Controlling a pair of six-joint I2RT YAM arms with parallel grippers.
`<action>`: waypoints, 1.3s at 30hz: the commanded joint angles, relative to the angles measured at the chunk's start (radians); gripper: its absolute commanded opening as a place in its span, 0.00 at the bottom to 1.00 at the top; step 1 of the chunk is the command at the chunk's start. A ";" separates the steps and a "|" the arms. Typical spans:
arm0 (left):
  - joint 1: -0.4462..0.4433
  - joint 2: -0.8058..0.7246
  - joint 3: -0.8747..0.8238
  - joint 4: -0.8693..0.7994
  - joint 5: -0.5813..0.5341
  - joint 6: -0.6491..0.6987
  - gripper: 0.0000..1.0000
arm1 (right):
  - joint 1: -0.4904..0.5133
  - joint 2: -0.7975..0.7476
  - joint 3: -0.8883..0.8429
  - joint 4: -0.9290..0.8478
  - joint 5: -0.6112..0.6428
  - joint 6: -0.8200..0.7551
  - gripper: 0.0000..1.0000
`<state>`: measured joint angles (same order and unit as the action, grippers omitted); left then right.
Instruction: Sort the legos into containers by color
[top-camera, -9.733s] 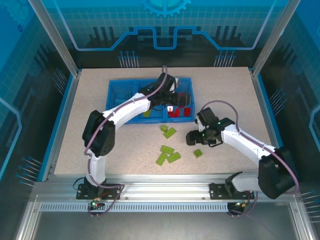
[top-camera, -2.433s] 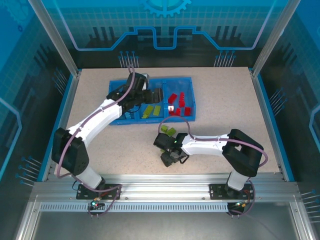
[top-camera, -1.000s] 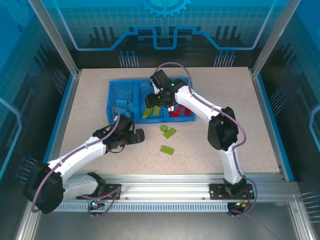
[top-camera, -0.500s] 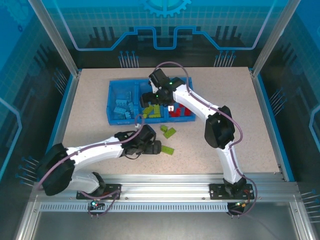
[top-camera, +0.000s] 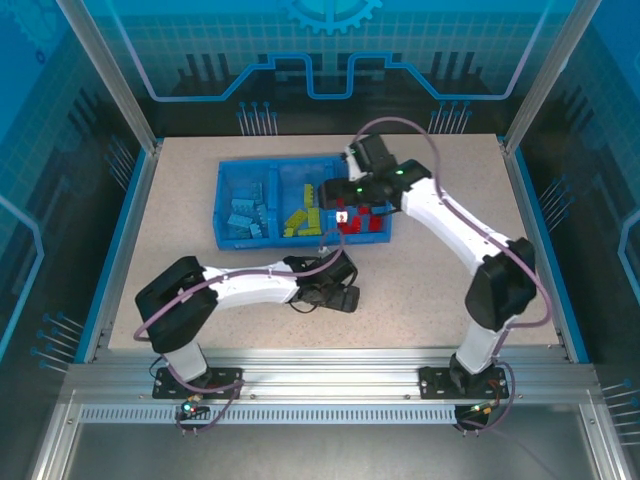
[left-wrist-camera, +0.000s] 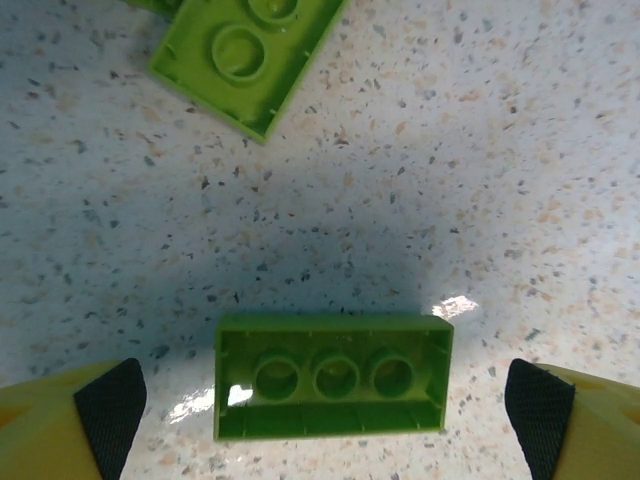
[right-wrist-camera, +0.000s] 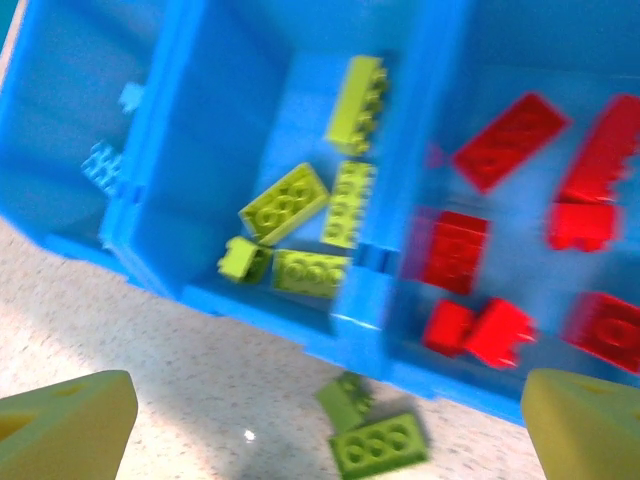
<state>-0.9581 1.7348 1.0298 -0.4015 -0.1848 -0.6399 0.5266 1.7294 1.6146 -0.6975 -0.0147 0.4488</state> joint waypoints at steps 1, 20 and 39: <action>-0.013 0.050 0.052 -0.035 0.025 0.043 0.94 | -0.051 -0.085 -0.088 0.035 0.022 0.011 1.00; -0.027 0.134 0.107 -0.118 -0.010 0.077 0.59 | -0.258 -0.297 -0.332 0.047 -0.028 0.029 1.00; 0.218 -0.006 0.338 -0.247 -0.138 0.237 0.64 | -0.258 -0.329 -0.406 0.082 -0.052 0.026 1.00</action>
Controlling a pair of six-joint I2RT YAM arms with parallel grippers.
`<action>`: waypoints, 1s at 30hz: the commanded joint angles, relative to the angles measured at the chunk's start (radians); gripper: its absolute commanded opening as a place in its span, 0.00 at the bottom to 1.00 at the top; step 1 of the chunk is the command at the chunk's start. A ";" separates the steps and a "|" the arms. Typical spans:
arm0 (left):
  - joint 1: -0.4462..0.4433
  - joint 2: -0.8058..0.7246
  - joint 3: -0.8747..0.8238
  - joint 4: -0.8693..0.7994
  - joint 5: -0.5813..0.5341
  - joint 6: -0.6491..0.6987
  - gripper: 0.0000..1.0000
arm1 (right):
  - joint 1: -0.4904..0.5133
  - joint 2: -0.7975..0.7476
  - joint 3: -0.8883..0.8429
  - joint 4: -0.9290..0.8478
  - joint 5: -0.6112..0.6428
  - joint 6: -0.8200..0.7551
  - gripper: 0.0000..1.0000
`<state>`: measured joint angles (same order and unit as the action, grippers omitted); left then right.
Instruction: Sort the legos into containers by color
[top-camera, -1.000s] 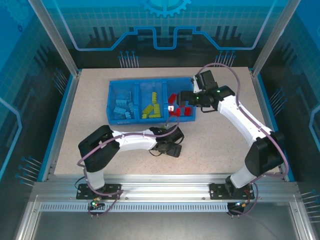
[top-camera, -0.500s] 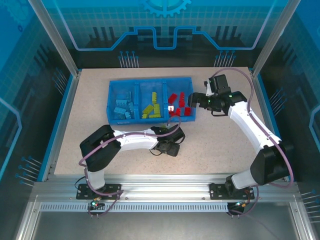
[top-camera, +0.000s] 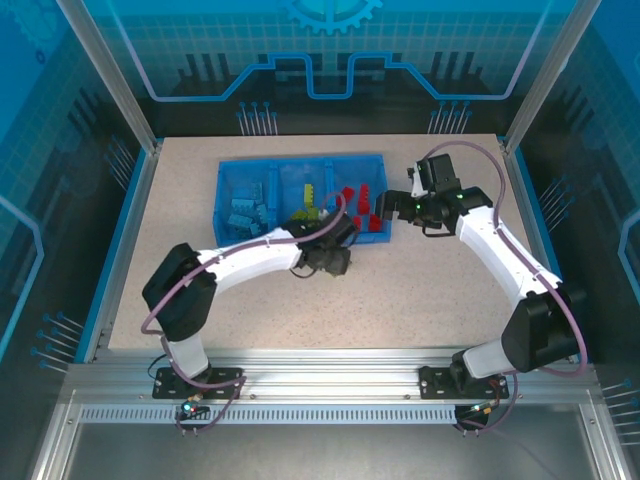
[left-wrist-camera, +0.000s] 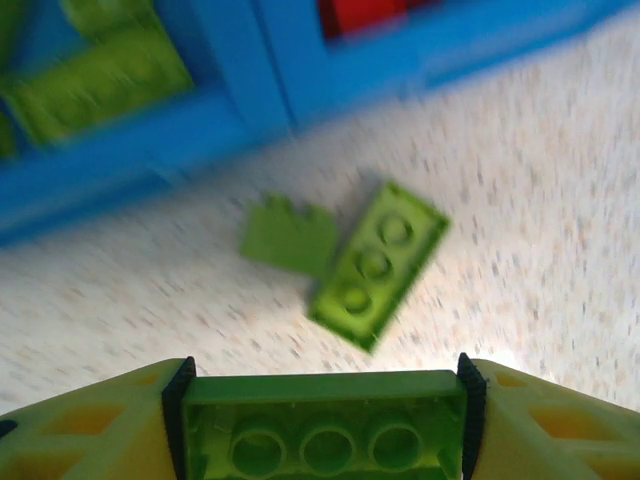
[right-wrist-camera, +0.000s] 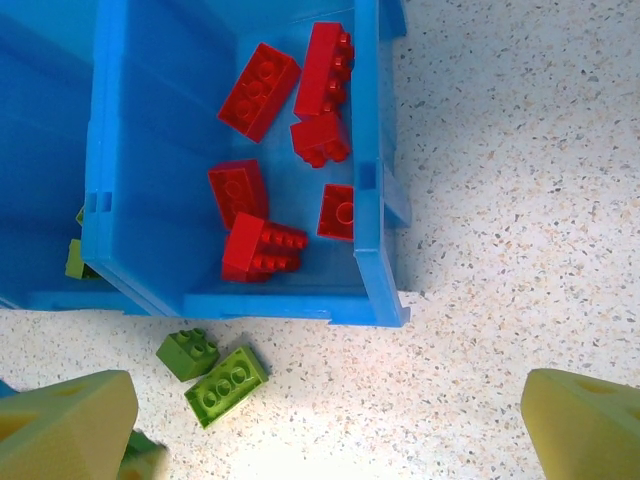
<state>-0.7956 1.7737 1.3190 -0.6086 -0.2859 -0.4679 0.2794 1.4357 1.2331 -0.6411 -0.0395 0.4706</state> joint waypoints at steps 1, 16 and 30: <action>0.077 -0.049 0.062 -0.040 -0.039 0.079 0.65 | -0.008 -0.042 -0.034 0.034 -0.029 0.001 1.00; 0.334 0.137 0.304 -0.034 0.061 0.144 0.67 | 0.260 -0.157 -0.409 0.262 0.041 -0.194 1.00; 0.364 0.159 0.334 0.009 0.177 0.050 0.99 | 0.453 0.044 -0.478 0.491 0.164 -0.243 1.00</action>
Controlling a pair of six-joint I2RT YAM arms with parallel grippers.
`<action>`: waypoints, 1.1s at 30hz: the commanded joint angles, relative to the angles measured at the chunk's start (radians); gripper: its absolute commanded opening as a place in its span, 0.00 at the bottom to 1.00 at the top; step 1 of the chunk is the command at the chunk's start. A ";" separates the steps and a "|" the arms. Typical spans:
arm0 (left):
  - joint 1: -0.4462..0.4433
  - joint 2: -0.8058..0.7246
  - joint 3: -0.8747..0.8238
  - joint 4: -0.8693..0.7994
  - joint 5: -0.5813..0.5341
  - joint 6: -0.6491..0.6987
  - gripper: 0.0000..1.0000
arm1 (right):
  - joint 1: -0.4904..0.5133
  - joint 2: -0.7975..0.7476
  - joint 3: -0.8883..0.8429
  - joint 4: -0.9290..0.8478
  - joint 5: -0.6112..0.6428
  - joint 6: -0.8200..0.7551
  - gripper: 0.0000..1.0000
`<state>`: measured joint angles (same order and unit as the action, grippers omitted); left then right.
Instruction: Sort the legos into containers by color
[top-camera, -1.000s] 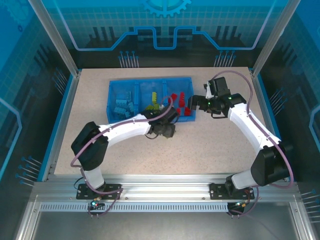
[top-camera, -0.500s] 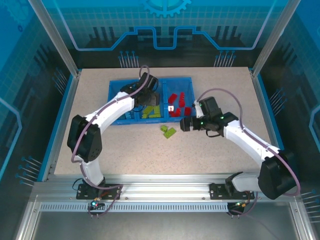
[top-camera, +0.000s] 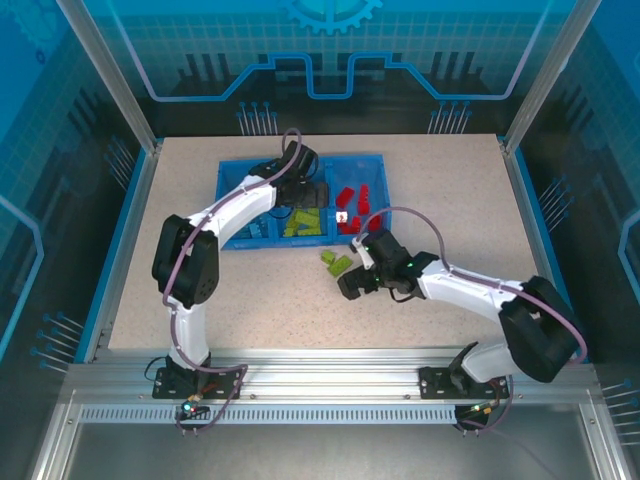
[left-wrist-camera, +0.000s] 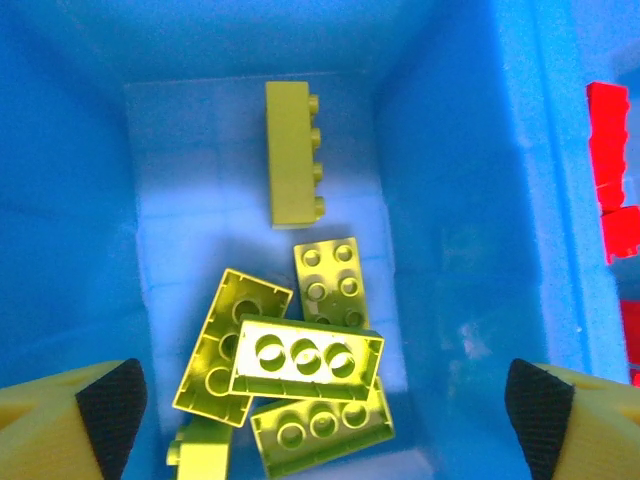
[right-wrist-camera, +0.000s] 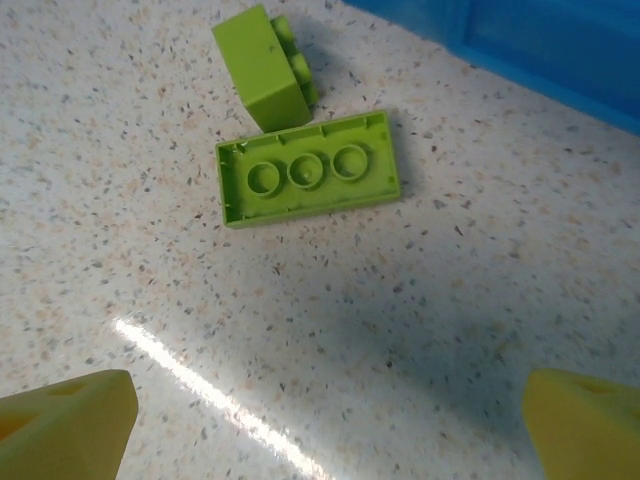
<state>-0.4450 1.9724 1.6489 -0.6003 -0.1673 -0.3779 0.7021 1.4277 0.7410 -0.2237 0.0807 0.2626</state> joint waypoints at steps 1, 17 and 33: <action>0.014 -0.053 -0.003 0.007 0.066 -0.046 0.99 | 0.039 0.072 0.018 0.085 0.049 -0.042 1.00; 0.016 -0.357 -0.278 0.050 0.052 -0.092 0.99 | 0.066 0.384 0.133 0.229 0.083 -0.130 1.00; 0.039 -0.478 -0.432 0.066 0.049 -0.128 0.99 | 0.052 0.479 0.223 0.189 0.085 -0.182 0.92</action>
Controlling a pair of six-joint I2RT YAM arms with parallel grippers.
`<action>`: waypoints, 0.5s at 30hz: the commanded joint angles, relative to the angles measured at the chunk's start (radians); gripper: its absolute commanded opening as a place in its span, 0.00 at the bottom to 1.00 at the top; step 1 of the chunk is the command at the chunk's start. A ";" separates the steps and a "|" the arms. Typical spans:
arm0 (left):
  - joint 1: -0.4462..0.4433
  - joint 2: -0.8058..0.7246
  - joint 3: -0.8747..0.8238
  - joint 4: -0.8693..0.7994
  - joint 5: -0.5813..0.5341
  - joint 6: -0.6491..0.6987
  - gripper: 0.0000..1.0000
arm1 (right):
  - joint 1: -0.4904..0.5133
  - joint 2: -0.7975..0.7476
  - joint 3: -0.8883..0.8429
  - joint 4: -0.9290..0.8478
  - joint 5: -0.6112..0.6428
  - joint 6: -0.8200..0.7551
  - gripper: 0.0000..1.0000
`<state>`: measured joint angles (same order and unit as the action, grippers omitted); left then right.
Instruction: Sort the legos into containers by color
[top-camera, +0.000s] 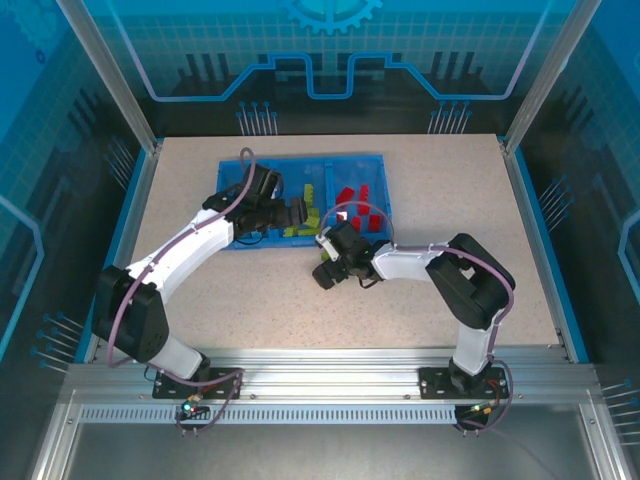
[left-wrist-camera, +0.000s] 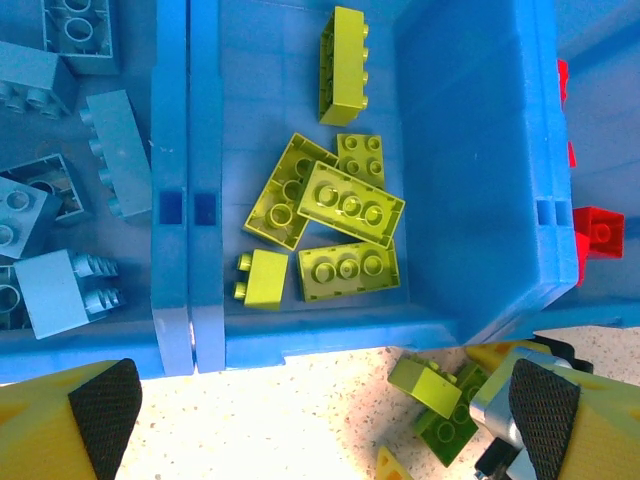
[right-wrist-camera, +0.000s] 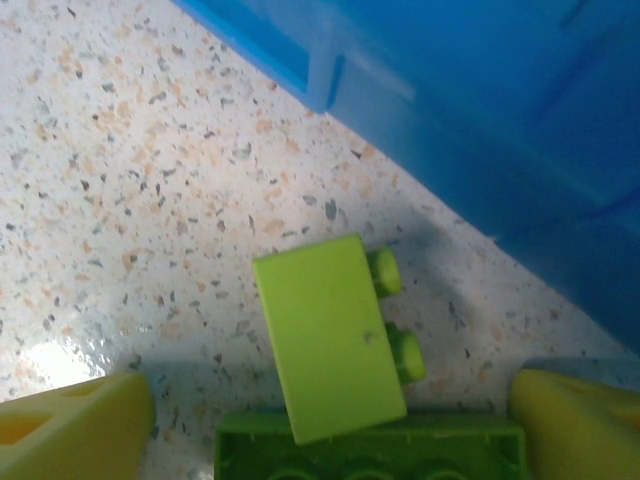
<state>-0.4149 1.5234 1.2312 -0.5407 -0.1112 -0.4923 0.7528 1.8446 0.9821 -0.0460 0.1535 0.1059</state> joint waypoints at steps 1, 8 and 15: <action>0.011 -0.029 -0.015 0.008 -0.007 -0.014 0.99 | 0.001 0.053 -0.027 0.008 0.014 -0.026 0.90; 0.010 -0.029 -0.014 0.020 -0.002 -0.021 0.99 | 0.006 0.013 -0.072 -0.041 0.024 -0.016 0.78; 0.010 -0.037 -0.019 0.023 -0.001 -0.026 0.99 | 0.017 -0.023 -0.077 -0.089 0.026 -0.016 0.72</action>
<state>-0.4149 1.5227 1.2304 -0.5327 -0.1112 -0.4995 0.7605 1.8259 0.9459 -0.0063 0.1467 0.0998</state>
